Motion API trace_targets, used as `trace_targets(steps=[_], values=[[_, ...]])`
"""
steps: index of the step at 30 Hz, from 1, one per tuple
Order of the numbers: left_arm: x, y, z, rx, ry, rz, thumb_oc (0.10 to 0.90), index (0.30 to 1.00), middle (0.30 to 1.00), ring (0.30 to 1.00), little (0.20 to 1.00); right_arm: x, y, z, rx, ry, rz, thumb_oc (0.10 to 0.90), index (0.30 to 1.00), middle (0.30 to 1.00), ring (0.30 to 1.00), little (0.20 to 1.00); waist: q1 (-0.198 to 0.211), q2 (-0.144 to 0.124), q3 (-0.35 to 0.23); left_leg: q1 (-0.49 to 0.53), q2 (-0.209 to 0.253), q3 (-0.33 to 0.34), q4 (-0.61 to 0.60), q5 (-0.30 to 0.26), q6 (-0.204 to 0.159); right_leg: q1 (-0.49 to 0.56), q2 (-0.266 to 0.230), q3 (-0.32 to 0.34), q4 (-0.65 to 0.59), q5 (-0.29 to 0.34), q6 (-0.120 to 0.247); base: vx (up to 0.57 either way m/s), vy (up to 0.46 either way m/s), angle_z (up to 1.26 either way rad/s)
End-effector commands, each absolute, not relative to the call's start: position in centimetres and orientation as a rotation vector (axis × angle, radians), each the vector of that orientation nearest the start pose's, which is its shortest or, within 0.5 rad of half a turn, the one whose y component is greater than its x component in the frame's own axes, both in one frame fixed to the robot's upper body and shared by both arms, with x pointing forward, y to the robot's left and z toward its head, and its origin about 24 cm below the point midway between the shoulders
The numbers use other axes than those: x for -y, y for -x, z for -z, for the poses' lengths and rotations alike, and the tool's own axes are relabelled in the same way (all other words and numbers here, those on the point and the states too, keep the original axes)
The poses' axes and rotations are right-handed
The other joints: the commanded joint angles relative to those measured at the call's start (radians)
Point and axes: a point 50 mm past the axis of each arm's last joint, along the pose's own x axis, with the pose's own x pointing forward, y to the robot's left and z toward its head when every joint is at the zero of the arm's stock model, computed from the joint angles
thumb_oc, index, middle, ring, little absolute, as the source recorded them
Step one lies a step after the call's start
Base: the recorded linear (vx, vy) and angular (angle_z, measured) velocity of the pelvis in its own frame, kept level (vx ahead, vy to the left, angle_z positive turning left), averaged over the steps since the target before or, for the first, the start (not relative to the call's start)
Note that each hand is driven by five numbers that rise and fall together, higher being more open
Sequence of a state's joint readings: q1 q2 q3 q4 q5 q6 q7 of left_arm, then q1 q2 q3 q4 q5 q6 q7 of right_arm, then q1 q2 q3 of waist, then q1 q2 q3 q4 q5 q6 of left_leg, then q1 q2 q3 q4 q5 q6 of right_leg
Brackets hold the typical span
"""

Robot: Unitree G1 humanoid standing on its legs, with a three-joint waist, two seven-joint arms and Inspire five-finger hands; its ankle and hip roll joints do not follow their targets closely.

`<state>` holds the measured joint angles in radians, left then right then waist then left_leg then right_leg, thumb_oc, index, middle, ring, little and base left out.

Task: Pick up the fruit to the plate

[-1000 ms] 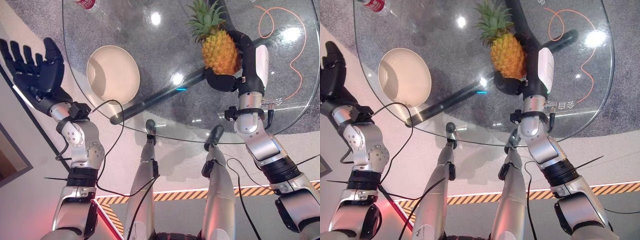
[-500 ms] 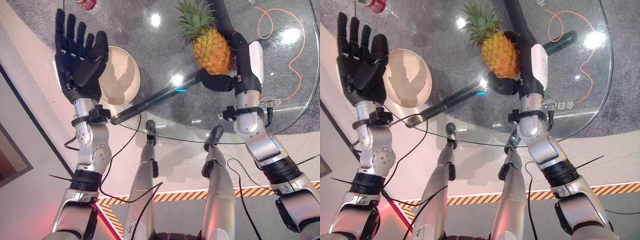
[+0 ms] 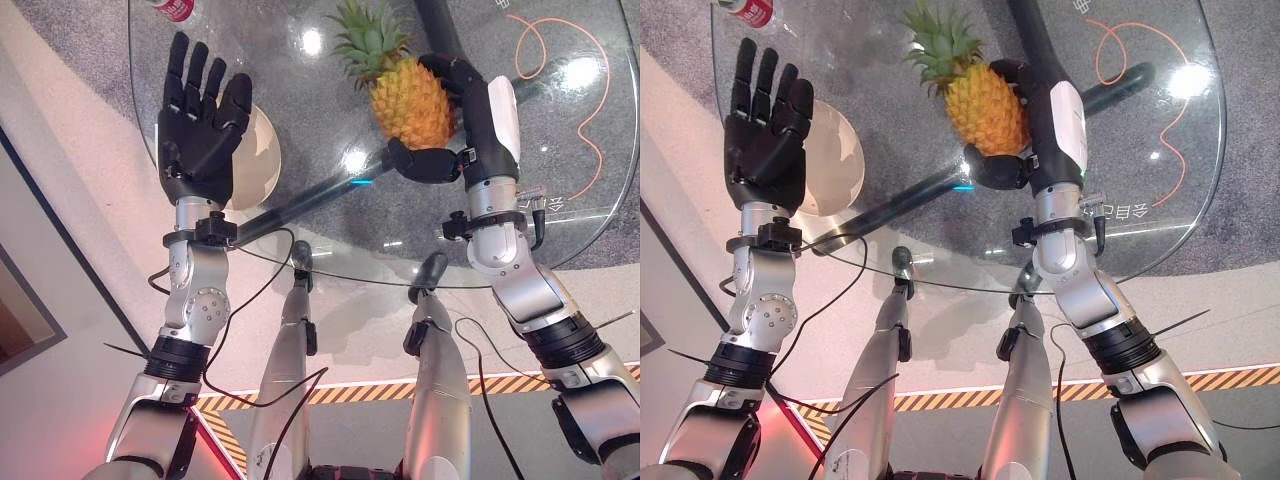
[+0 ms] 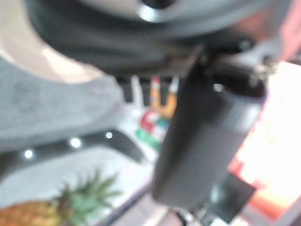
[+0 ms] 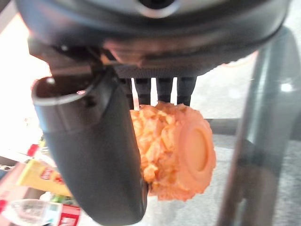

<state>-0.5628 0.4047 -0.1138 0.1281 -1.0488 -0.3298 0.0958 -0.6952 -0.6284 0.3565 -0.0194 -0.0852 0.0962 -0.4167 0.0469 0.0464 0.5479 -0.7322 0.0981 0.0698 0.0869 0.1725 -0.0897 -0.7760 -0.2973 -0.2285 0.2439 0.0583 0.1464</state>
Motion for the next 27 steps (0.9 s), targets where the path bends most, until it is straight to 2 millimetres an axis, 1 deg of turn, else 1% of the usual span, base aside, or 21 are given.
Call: trace_targets(steps=[1, 5, 14, 22, 27], values=[[-17.5, -31.5, -25.0, 0.776, 0.693, 0.284, 0.8, 0.9, 0.9, 0.9, 0.9, 12.0, -28.1, -30.2, 1.129, 0.649, 0.03, 0.1, 0.3, 0.3, 0.3, 0.2, -0.01, 0.017, -0.028, 0.036, 0.055, -0.016, 0.046, -0.048, -0.038, 0.034, -0.048, 0.045, -0.032, 0.078, 0.086, 0.0, 0.0, 0.0], [-17.1, -31.7, -24.9, 0.741, 0.708, 0.3, 0.8, 0.9, 0.9, 0.9, 0.9, 11.2, -27.7, -30.6, 1.146, 0.661, -0.012, 0.1, 0.3, 0.3, 0.3, 0.2, -0.009, 0.018, -0.028, 0.037, 0.054, -0.014, 0.045, -0.046, -0.038, 0.036, -0.052, 0.042, -0.036, 0.081, 0.088, 0.0, 0.0, 0.0], [-16.1, -31.9, -24.8, 0.69, 0.741, 0.324, 0.8, 0.9, 0.9, 0.9, 0.9, 9.6, -27.2, -31.1, 1.168, 0.685, -0.09, 0.1, 0.3, 0.3, 0.3, 0.2, -0.003, 0.031, -0.028, 0.042, 0.05, -0.011, 0.037, -0.04, -0.038, 0.042, -0.058, 0.04, -0.046, 0.084, 0.087, 0.0, 0.0, 0.0], [-15.3, -31.8, -25.1, 0.676, 0.753, 0.359, 0.8, 0.9, 0.9, 0.9, 0.9, 8.4, -26.7, -31.4, 1.181, 0.694, -0.148, 0.1, 0.3, 0.3, 0.3, 0.2, 0.002, 0.034, -0.028, 0.042, 0.049, -0.01, 0.034, -0.037, -0.039, 0.043, -0.06, 0.037, -0.049, 0.087, 0.086, 0.0, 0.0, 0.0], [-14.9, -31.9, -25.0, 0.652, 0.764, 0.365, 0.8, 0.9, 0.9, 0.9, 0.9, 7.7, -26.3, -31.4, 1.185, 0.692, -0.186, 0.1, 0.3, 0.3, 0.3, 0.2, 0.005, 0.033, -0.028, 0.046, 0.048, -0.011, 0.03, -0.035, -0.038, 0.049, -0.061, 0.034, -0.052, 0.088, 0.086, 0.0, 0.0, 0.0]])
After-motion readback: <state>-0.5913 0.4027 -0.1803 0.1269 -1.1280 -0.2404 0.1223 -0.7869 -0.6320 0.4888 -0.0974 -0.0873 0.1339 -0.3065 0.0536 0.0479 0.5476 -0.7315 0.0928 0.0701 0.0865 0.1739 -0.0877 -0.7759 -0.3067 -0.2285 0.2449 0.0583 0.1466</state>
